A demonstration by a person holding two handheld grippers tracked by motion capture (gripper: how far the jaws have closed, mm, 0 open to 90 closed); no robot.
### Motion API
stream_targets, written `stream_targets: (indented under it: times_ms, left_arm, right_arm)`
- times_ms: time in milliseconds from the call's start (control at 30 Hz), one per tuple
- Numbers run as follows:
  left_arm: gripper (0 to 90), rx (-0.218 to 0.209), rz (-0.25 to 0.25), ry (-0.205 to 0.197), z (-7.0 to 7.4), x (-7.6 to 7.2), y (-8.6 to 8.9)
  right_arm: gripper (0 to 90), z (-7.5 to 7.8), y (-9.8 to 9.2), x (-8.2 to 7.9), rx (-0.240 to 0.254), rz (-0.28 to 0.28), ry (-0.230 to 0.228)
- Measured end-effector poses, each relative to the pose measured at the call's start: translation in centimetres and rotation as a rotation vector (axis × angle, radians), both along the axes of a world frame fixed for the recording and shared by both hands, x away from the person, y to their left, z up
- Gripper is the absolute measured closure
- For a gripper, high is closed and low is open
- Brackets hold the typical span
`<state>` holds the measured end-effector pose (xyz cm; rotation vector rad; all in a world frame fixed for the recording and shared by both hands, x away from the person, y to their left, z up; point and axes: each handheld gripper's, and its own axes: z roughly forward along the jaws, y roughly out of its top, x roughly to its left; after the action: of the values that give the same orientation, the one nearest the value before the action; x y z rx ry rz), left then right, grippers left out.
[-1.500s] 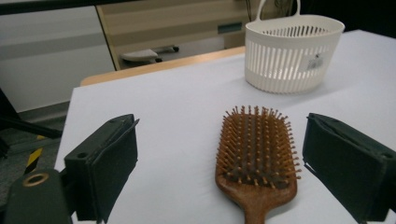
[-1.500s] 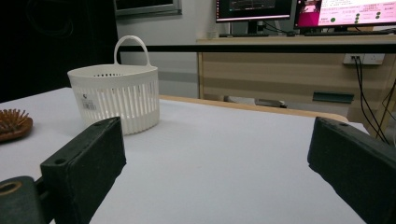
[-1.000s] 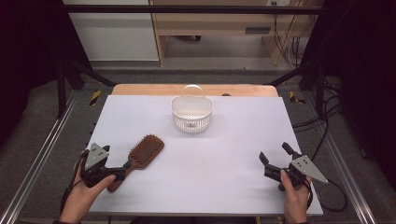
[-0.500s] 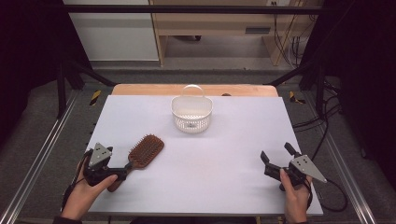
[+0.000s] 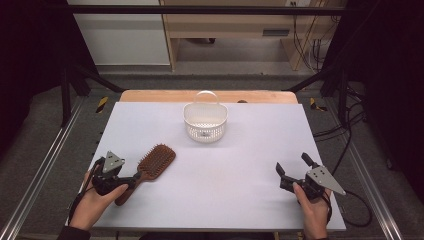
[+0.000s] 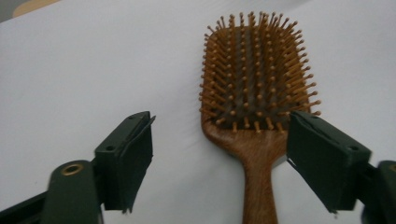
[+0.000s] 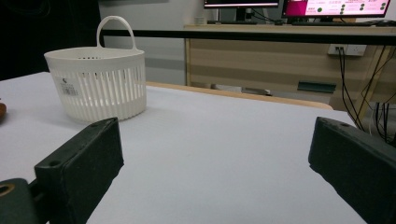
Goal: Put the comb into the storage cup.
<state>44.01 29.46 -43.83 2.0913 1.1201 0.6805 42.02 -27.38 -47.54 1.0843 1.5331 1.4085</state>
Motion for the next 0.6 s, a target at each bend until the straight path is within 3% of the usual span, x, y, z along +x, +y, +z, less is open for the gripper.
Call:
stream_targets:
  times_ms: [200,367,600]
  left_arm:
    - [51.8,0.034,0.007,0.030,-0.2,0.1,0.5]
    - [72.9,0.077,0.001,0.082,-0.6,0.3,0.8]
    - [87.8,0.078,-0.017,0.141,-0.8,0.4,1.2]
  right_arm:
    - [3.6,0.0,-0.2,0.0,0.021,-0.008,-0.002]
    - [3.7,-0.1,-0.2,0.0,0.012,-0.004,0.004]
    - [3.8,0.0,-0.2,0.0,0.021,-0.003,0.004]
